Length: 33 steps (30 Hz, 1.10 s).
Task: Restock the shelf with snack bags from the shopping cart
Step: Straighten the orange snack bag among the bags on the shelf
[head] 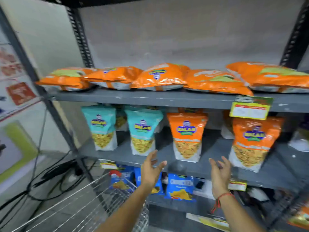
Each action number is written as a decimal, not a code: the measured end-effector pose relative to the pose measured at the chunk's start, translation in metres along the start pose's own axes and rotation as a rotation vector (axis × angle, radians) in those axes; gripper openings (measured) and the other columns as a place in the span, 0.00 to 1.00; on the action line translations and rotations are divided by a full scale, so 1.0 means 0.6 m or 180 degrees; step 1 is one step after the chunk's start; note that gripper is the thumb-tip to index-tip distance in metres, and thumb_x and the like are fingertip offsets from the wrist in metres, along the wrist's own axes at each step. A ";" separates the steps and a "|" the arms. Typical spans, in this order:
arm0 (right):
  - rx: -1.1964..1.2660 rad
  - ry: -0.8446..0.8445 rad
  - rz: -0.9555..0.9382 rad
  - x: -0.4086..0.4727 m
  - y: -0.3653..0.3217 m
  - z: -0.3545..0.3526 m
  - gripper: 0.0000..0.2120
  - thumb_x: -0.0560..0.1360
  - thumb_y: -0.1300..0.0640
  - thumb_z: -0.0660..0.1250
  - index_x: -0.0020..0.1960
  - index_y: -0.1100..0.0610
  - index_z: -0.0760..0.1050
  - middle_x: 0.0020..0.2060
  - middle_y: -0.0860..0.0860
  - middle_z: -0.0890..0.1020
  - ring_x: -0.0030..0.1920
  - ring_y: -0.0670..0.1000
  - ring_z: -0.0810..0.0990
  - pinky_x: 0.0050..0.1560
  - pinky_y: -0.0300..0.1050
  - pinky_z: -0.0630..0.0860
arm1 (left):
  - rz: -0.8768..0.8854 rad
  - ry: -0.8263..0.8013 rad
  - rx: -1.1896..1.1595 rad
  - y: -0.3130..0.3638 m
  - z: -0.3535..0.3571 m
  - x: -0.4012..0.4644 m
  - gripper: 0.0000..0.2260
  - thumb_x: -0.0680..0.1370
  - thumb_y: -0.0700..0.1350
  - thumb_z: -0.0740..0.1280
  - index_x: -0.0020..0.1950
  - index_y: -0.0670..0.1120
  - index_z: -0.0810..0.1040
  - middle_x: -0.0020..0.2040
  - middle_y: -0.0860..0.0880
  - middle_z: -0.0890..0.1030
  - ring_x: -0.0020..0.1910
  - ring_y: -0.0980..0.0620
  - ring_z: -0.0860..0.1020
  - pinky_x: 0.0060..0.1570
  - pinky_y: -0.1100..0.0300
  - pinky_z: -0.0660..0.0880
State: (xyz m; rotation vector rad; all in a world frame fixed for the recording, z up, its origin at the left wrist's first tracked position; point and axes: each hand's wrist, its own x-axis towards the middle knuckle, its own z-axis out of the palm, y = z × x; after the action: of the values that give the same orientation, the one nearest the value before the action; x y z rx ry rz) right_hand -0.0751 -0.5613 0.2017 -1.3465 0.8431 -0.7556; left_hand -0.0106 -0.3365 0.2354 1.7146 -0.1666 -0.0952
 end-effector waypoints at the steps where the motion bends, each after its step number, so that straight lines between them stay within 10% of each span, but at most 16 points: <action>1: -0.0068 -0.0178 -0.0086 -0.032 -0.001 0.040 0.20 0.70 0.57 0.71 0.58 0.46 0.68 0.56 0.56 0.78 0.53 0.56 0.77 0.59 0.51 0.72 | 0.0019 0.0146 0.0054 0.003 -0.051 0.001 0.26 0.70 0.44 0.74 0.66 0.46 0.71 0.60 0.47 0.77 0.54 0.51 0.78 0.50 0.59 0.76; 10: -0.0424 -0.2090 -0.0328 -0.224 0.013 0.310 0.20 0.72 0.59 0.70 0.61 0.50 0.68 0.53 0.52 0.76 0.50 0.52 0.77 0.46 0.40 0.74 | -0.0235 0.1097 0.0066 -0.047 -0.324 0.076 0.22 0.70 0.47 0.74 0.62 0.50 0.73 0.57 0.47 0.76 0.54 0.48 0.77 0.53 0.38 0.77; 14: -0.0789 -0.2634 -0.0380 -0.223 0.047 0.435 0.22 0.70 0.57 0.72 0.60 0.45 0.68 0.52 0.49 0.75 0.54 0.54 0.78 0.52 0.47 0.76 | -0.0362 0.1345 -0.0067 -0.089 -0.383 0.149 0.20 0.70 0.41 0.74 0.61 0.46 0.74 0.53 0.47 0.76 0.52 0.47 0.76 0.34 0.65 0.78; 20: -0.1209 -0.2987 -0.0011 -0.187 0.099 0.614 0.34 0.69 0.56 0.74 0.70 0.54 0.63 0.62 0.54 0.72 0.63 0.55 0.73 0.60 0.51 0.74 | -0.0733 0.1346 0.0089 -0.165 -0.438 0.271 0.28 0.70 0.45 0.74 0.68 0.43 0.70 0.64 0.42 0.76 0.59 0.44 0.76 0.59 0.45 0.75; 26: -0.1210 -0.3081 -0.0031 -0.151 0.136 0.731 0.31 0.67 0.58 0.74 0.65 0.48 0.64 0.61 0.50 0.75 0.60 0.50 0.74 0.59 0.53 0.75 | -0.0757 0.1138 -0.0190 -0.201 -0.447 0.356 0.19 0.73 0.31 0.68 0.54 0.52 0.70 0.50 0.53 0.77 0.40 0.64 0.78 0.46 0.59 0.74; 33: -0.1256 -0.2969 -0.0145 -0.137 0.147 0.766 0.23 0.63 0.58 0.76 0.54 0.50 0.70 0.51 0.52 0.83 0.48 0.46 0.82 0.45 0.40 0.79 | -0.0736 0.1005 -0.0383 -0.238 -0.448 0.378 0.19 0.70 0.38 0.73 0.53 0.58 0.75 0.53 0.49 0.82 0.54 0.48 0.81 0.49 0.57 0.80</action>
State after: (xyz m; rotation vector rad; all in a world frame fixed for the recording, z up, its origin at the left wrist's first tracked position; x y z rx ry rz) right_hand 0.2778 -0.2501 0.1350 -1.8331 0.2031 0.0694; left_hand 0.2635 -0.0911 0.1423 1.6003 0.2670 -0.0037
